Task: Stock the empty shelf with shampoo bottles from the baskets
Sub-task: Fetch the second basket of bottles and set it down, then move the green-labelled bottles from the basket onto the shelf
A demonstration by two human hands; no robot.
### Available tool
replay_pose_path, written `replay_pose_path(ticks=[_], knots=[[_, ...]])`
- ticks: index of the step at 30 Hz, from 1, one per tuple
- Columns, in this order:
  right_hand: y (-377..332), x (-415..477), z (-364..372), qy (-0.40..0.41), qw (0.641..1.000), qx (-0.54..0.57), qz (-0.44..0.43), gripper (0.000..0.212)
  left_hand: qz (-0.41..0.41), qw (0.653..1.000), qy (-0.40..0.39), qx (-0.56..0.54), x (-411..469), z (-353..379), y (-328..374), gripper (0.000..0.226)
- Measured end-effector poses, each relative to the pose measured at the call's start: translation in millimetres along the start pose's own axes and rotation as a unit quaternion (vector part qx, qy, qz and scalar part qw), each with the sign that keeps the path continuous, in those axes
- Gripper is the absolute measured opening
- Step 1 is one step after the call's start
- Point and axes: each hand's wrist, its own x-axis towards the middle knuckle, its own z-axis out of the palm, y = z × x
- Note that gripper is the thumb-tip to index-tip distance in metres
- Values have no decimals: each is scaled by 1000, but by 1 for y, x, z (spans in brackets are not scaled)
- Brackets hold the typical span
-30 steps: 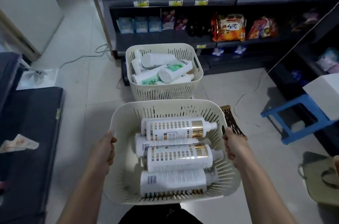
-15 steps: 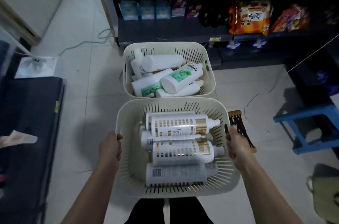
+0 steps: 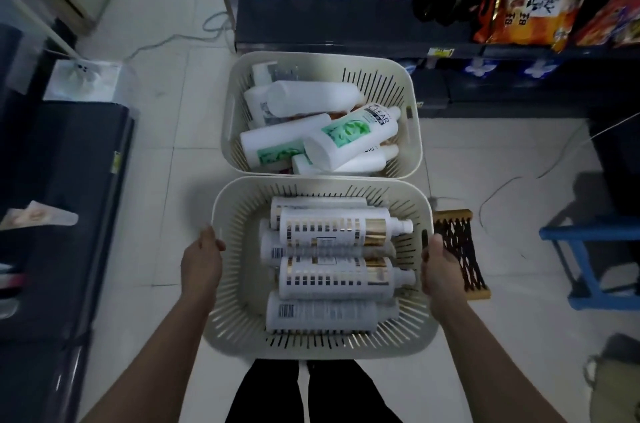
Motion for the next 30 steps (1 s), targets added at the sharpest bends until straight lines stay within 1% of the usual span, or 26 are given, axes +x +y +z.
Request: replay_pose_path(ticks=[3,5,8,13,15,17,19,22,23,24,26,28,30], knots=[[3,0,3,19,998,-50,-40,51,46,997,9,57,-3,0,2,65],[5,0,8,32,993,-91,-64,53,58,994,9,88,-4,0,7,64],[4,-2,13,65,986,-136,-75,57,80,983,-9,162,-1,-5,13,56],[-1,-12,16,104,969,-194,-112,39,177,938,-21,297,2,-20,21,36],[-4,-17,22,119,958,-225,-128,39,206,917,-38,340,9,-24,26,27],[-12,-24,34,136,940,-287,-127,54,239,887,-62,391,16,-29,37,22],[-25,-38,48,153,920,-338,-124,65,303,841,-61,444,23,-34,49,22],[-52,-57,80,153,911,-355,-141,64,400,763,-91,500,36,-43,71,21],[-61,-63,94,143,913,-351,-154,65,429,742,-84,509,43,-47,80,22],[-71,-68,108,129,917,-339,-163,66,453,723,-92,514,50,-50,89,26],[-91,-78,136,112,927,-310,-178,63,507,691,-120,500,64,-56,108,33],[-108,-86,161,99,926,-306,-198,59,533,664,-160,500,80,-62,121,39],[-121,-93,181,73,928,-312,-191,60,560,639,-166,500,93,-70,136,41]])
